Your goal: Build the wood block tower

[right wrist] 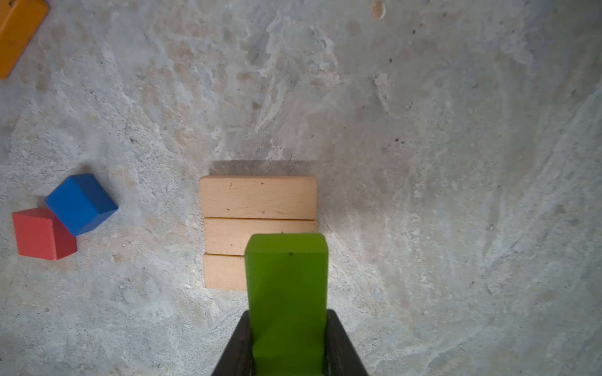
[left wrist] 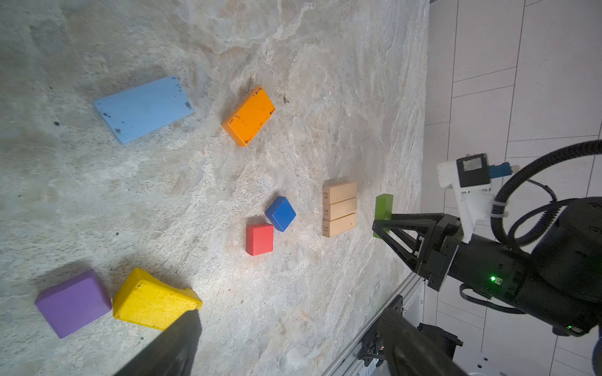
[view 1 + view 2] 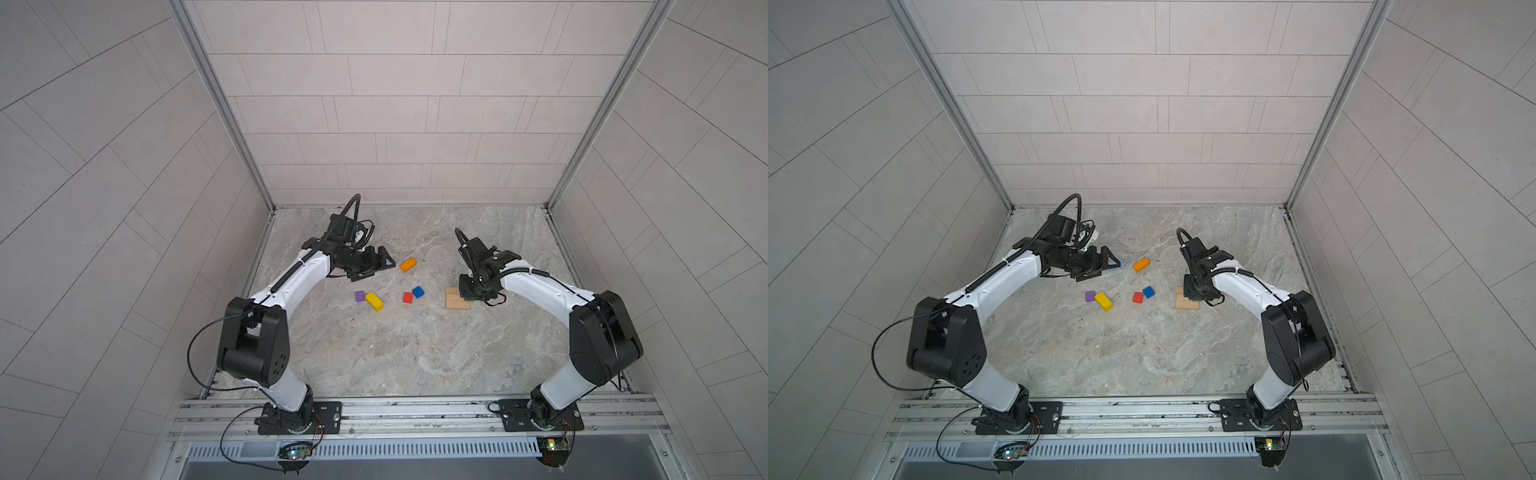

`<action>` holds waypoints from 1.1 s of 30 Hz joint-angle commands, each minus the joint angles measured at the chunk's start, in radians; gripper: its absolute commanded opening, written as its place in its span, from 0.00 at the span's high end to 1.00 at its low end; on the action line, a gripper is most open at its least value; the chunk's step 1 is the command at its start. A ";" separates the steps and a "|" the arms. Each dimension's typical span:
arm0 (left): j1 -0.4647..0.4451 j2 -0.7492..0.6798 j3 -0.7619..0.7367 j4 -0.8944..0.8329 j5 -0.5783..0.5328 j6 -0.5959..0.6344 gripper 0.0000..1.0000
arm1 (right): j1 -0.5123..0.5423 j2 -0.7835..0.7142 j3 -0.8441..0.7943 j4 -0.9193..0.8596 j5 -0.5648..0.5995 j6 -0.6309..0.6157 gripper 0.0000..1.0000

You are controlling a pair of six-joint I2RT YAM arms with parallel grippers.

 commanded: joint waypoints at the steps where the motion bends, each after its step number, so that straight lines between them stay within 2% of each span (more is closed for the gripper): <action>1: 0.000 -0.042 -0.017 0.024 0.007 -0.004 0.08 | 0.009 -0.011 -0.017 0.032 0.031 0.036 0.82; 33: -0.001 -0.034 -0.019 0.023 0.009 -0.005 0.08 | 0.039 0.091 -0.043 0.116 0.053 0.079 0.82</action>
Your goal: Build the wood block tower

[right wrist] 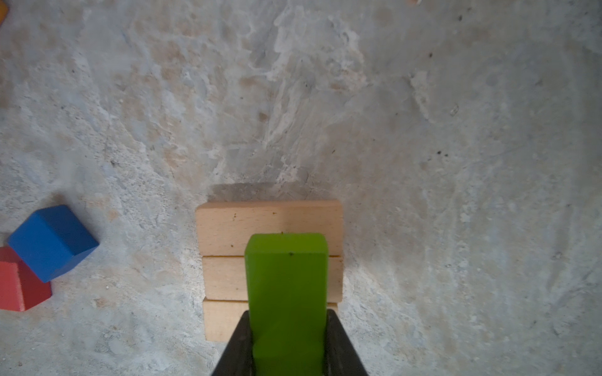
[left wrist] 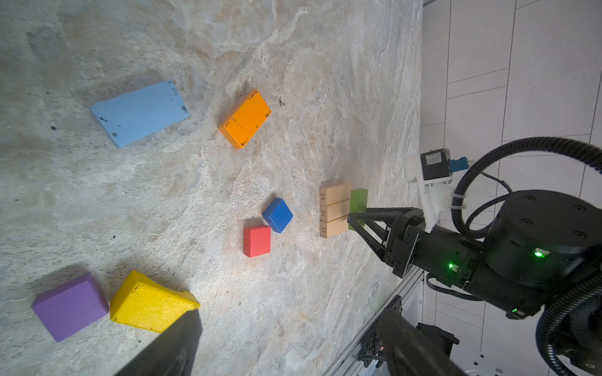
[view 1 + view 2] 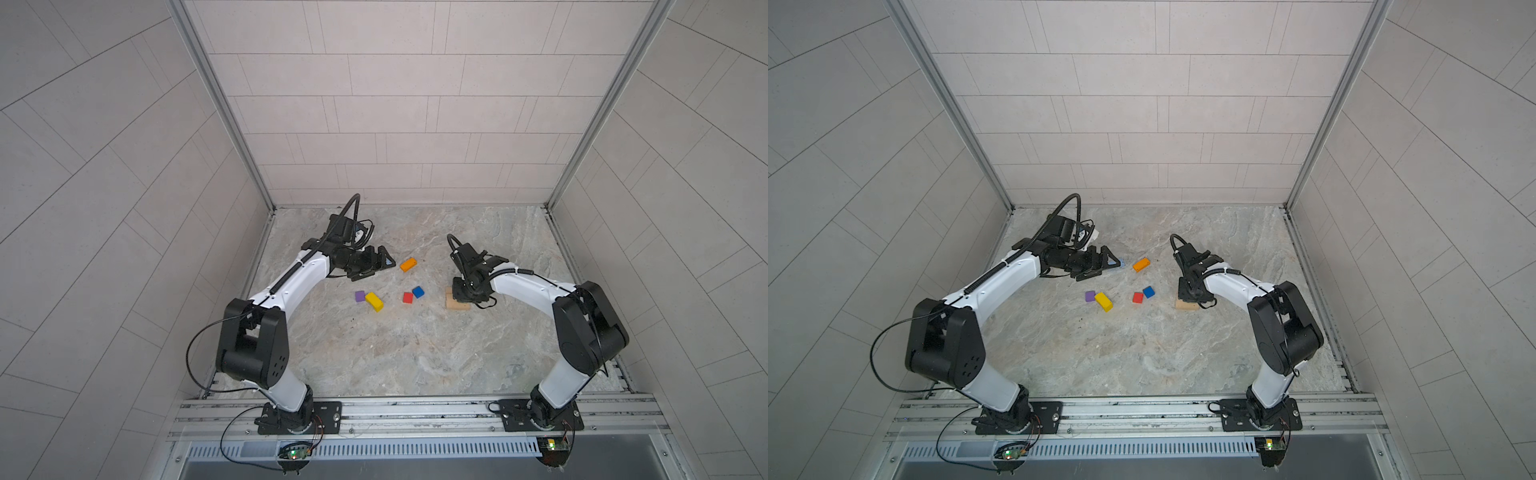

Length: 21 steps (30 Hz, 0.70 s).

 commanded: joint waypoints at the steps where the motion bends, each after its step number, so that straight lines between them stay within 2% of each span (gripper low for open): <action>1: 0.000 -0.026 -0.011 0.009 0.007 -0.004 0.08 | 0.004 0.011 -0.009 -0.002 0.025 0.018 0.82; 21: 0.000 -0.026 -0.011 0.007 0.002 -0.004 0.08 | 0.004 0.039 -0.012 0.009 0.035 0.020 0.82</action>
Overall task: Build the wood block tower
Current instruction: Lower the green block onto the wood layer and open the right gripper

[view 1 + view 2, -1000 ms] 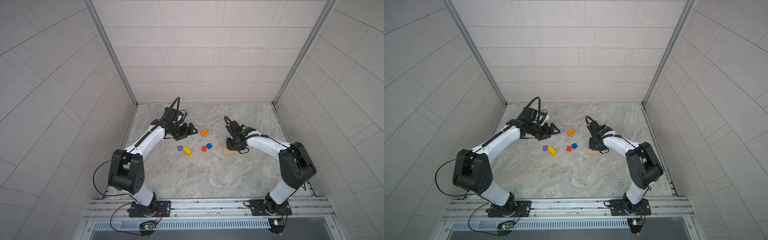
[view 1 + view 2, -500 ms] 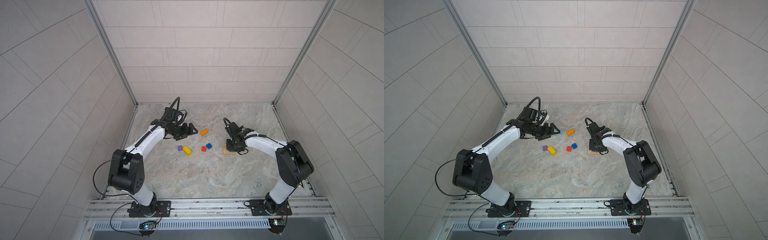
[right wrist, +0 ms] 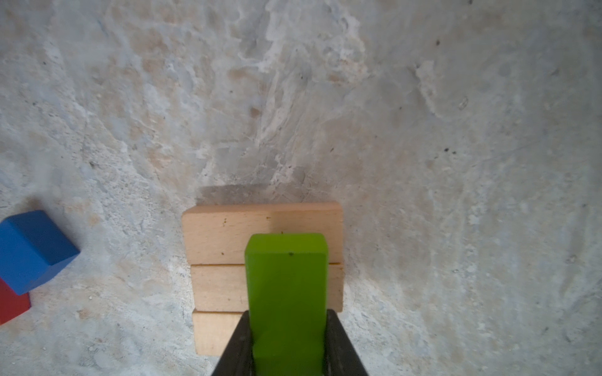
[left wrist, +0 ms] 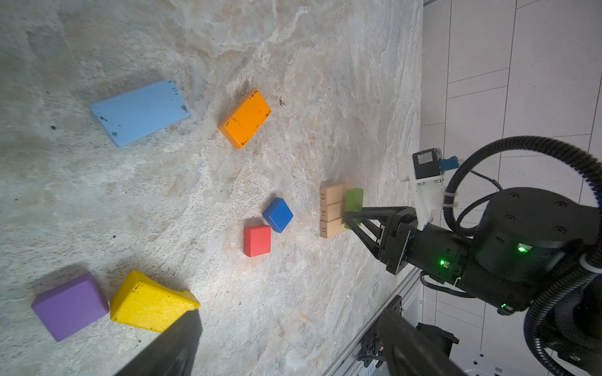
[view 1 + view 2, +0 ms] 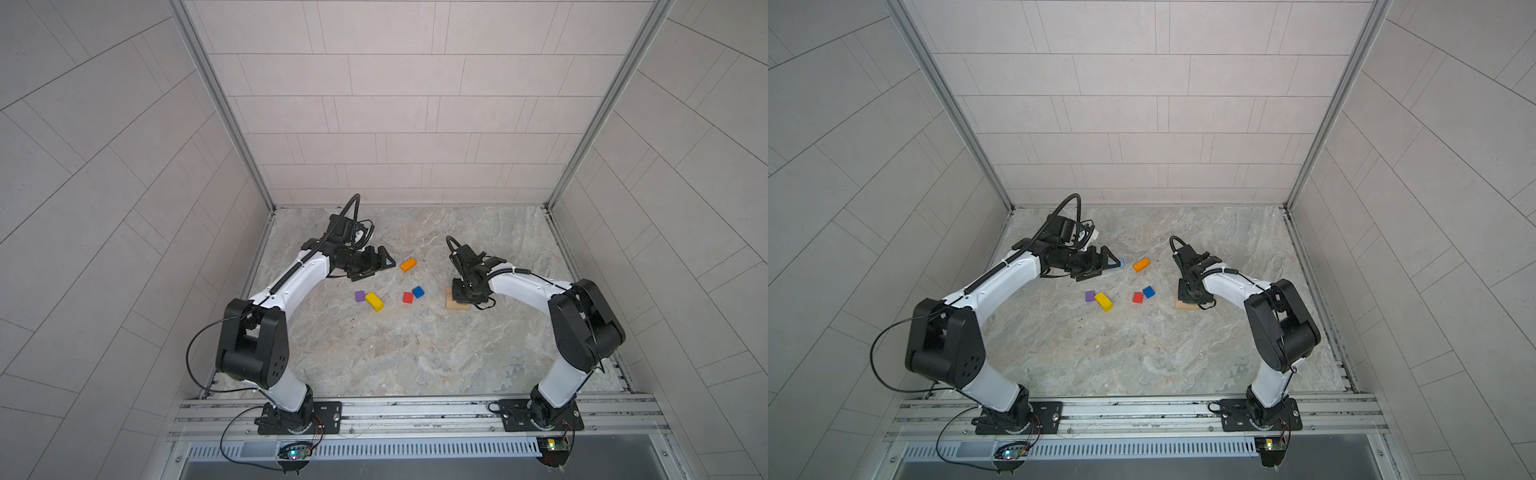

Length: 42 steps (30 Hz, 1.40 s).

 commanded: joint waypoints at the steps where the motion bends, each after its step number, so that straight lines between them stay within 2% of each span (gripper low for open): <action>1: 0.000 -0.026 -0.009 0.007 0.000 -0.003 0.08 | 0.004 0.017 -0.008 -0.005 0.029 0.012 0.81; 22: 0.000 -0.025 -0.005 -0.001 -0.005 0.002 0.08 | 0.004 0.022 -0.008 -0.001 0.033 0.008 0.70; 42: 0.000 -0.025 -0.004 -0.005 -0.006 0.002 0.08 | 0.016 0.018 -0.004 -0.013 0.047 0.007 0.65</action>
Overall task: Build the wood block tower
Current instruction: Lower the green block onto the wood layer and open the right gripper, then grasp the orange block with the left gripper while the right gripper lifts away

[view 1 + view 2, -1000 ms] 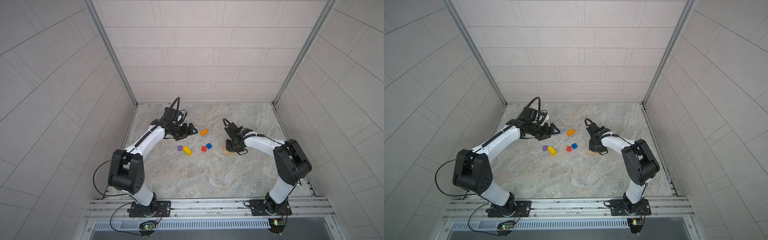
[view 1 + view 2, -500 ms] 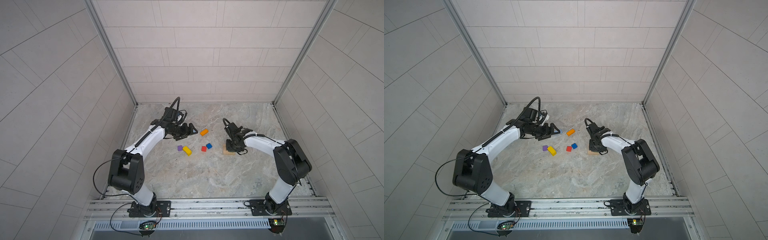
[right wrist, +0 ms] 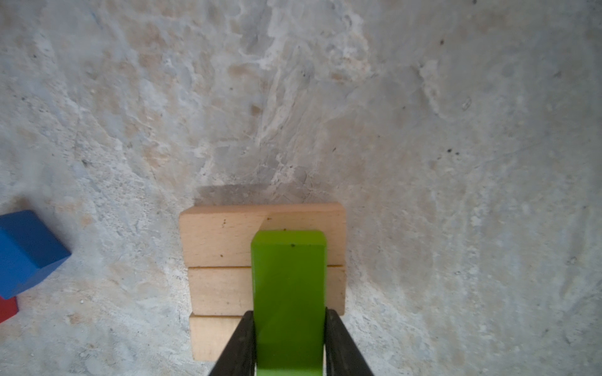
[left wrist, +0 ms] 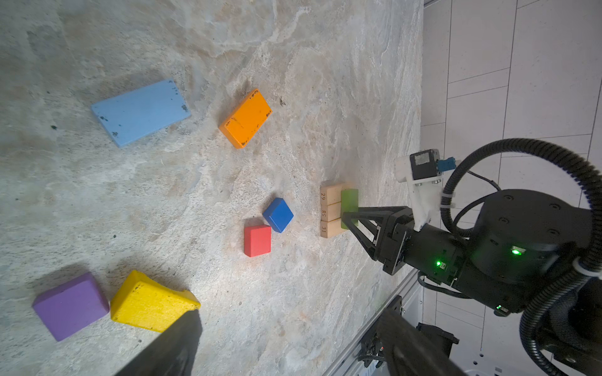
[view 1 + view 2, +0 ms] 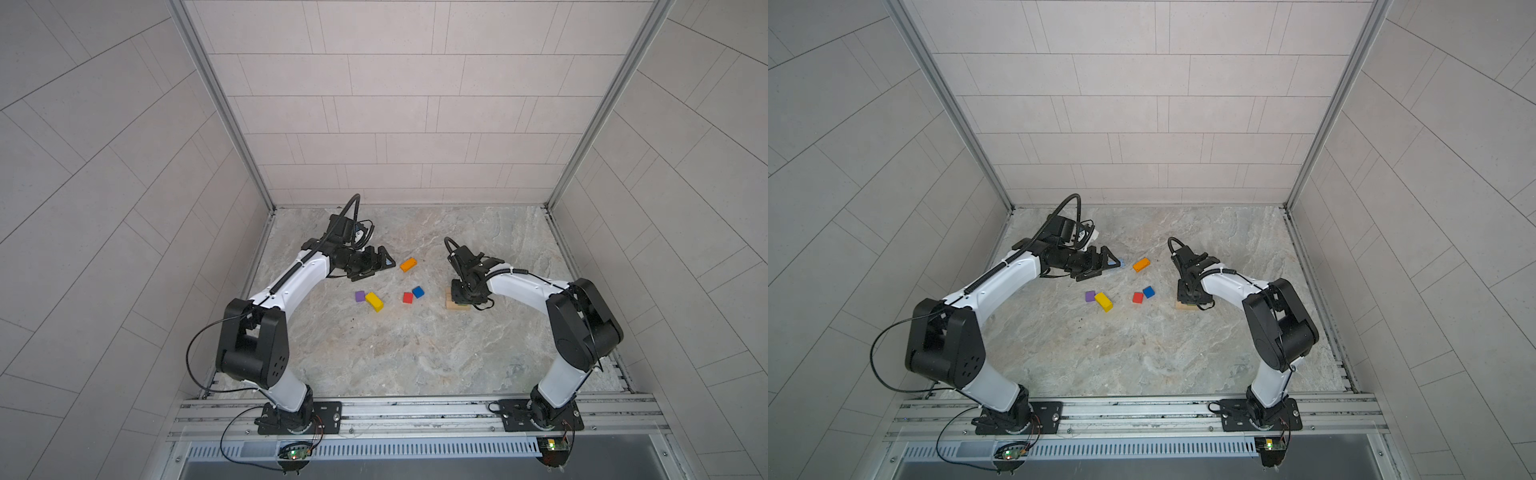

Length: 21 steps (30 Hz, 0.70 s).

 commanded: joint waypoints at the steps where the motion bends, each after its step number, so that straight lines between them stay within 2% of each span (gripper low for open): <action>1: 0.000 -0.025 -0.004 -0.004 -0.004 0.001 0.08 | 0.005 0.009 -0.004 -0.018 0.028 0.007 0.65; 8: 0.000 -0.023 -0.002 -0.004 -0.007 0.002 0.08 | 0.005 0.001 0.000 -0.023 0.030 0.005 0.62; 11: 0.000 -0.017 -0.001 -0.009 -0.012 0.005 0.08 | 0.005 -0.008 0.007 -0.031 0.028 0.003 0.58; 21: -0.023 0.028 0.043 -0.091 -0.129 0.081 0.08 | 0.005 -0.096 0.027 -0.019 -0.052 -0.037 0.35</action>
